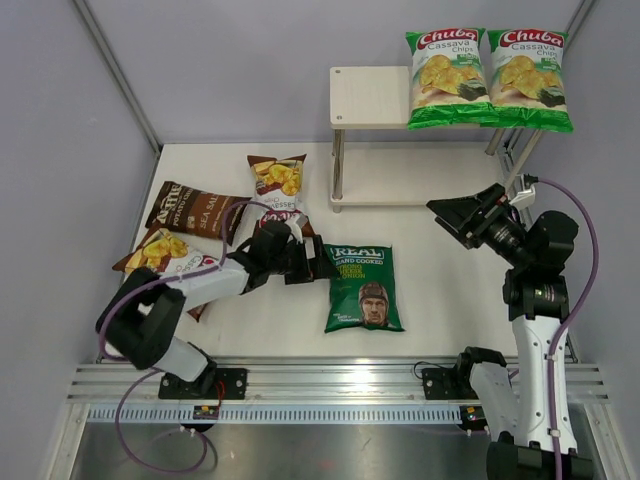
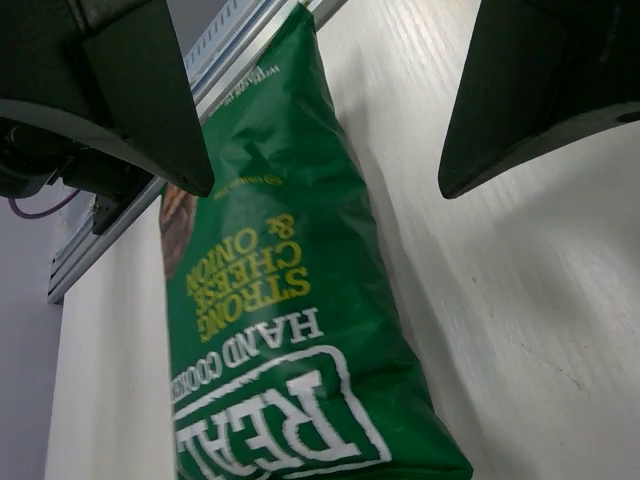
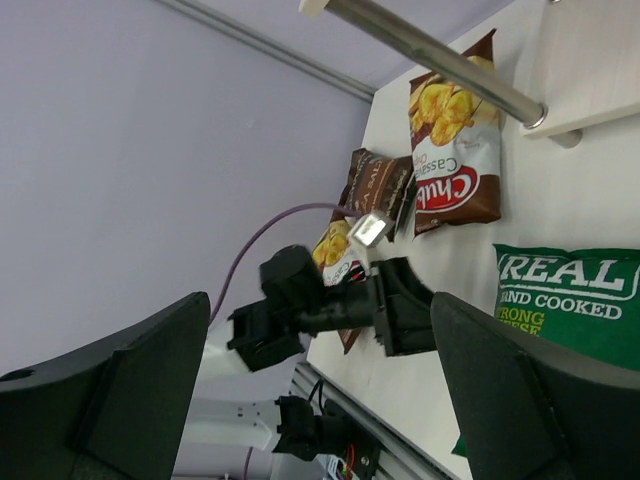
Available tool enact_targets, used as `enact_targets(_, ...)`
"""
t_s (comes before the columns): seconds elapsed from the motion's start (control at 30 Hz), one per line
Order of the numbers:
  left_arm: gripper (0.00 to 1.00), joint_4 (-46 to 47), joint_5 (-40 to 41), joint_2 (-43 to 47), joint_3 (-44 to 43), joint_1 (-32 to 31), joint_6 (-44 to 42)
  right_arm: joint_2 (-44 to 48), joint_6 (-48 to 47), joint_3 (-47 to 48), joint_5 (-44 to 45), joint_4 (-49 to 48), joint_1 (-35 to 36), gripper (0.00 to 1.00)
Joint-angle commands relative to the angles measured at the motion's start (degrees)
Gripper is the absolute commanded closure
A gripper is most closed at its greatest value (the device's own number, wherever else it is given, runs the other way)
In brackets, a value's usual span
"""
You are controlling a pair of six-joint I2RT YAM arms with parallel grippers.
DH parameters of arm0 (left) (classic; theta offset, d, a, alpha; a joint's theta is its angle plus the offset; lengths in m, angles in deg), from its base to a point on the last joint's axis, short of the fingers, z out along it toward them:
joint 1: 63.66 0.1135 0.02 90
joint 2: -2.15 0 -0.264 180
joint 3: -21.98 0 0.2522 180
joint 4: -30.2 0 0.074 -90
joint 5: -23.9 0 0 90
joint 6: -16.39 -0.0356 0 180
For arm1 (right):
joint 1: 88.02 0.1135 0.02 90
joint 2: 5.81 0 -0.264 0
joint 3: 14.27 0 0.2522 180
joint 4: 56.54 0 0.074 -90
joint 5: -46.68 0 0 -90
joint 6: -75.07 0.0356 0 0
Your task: Place and organize the chips bags onto the shelf
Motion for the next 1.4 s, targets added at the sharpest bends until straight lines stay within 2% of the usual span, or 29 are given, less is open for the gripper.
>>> enact_targets(0.0,0.01,13.07,-7.05,-7.77,-2.57,0.06,3.97,3.04,2.72,-1.30,-5.68,-5.48,-0.02,0.01)
enact_targets(0.07,0.01,15.46,-8.46,-12.94,-3.45,0.06,5.99,3.83,2.63,-1.92,-5.95,-5.74,0.15,0.01)
enact_targets(0.1,0.01,19.65,-10.39,-14.02,-3.19,0.06,6.52,4.00,2.72,-2.36,-5.95,-5.82,0.24,0.01)
enact_targets(0.3,0.01,31.62,-13.21,-19.91,-0.73,-0.37,11.70,3.83,4.03,-3.15,-6.39,-7.84,0.60,0.00)
enact_targets(0.47,0.04,34.02,-12.34,-24.22,-0.99,-1.34,13.47,4.09,5.88,-4.91,-6.21,-9.17,0.60,0.00)
enact_targets(0.5,0.07,33.93,-11.56,-24.57,-0.99,-1.43,13.47,4.09,5.97,-5.17,-6.21,-9.17,0.60,0.01)
enact_targets(0.6,0.34,33.93,-9.89,-24.84,-1.26,-2.13,13.73,4.09,5.80,-6.14,-6.65,-9.25,0.60,0.00)
enact_targets(0.63,0.49,33.93,-9.44,-24.58,-0.73,-2.22,13.90,4.18,5.80,-6.49,-6.83,-11.08,0.60,0.01)
enact_targets(0.7,0.57,34.63,-8.22,-22.65,0.06,-2.40,13.82,4.36,5.44,-7.63,-6.92,-11.19,0.60,0.01)
enact_targets(0.73,0.64,35.24,-7.95,-21.86,0.58,-2.40,13.82,4.71,5.36,-8.33,-6.57,-11.62,0.60,0.01)
enact_targets(0.87,0.78,42.08,-6.02,-15.81,5.49,-2.31,15.57,6.03,7.10,-15.86,-4.02,-14.16,0.60,0.01)
enact_targets(0.97,0.90,45.35,-3.99,-12.72,7.97,-2.22,18.20,5.85,14.39,-25.96,-3.58,-25.13,1.21,0.01)
enact_targets(1.03,0.95,48.07,-2.59,-9.73,9.90,-1.96,19.88,4.10,16.17,-28.98,-2.18,-29.72,3.66,0.02)
enact_targets(1.2,1.00,51.77,1.45,-3.67,12.98,-0.90,23.22,-0.64,11.52,-30.49,4.41,-29.99,16.13,0.02)
enact_targets(1.23,1.00,51.43,2.07,-1.22,13.50,-0.47,23.31,-0.91,11.25,-30.57,7.47,-30.26,20.07,0.03)
enact_targets(1.37,1.00,43.81,6.63,6.52,13.77,0.06,21.38,-1.36,9.75,-29.96,11.89,-30.70,25.28,0.03)
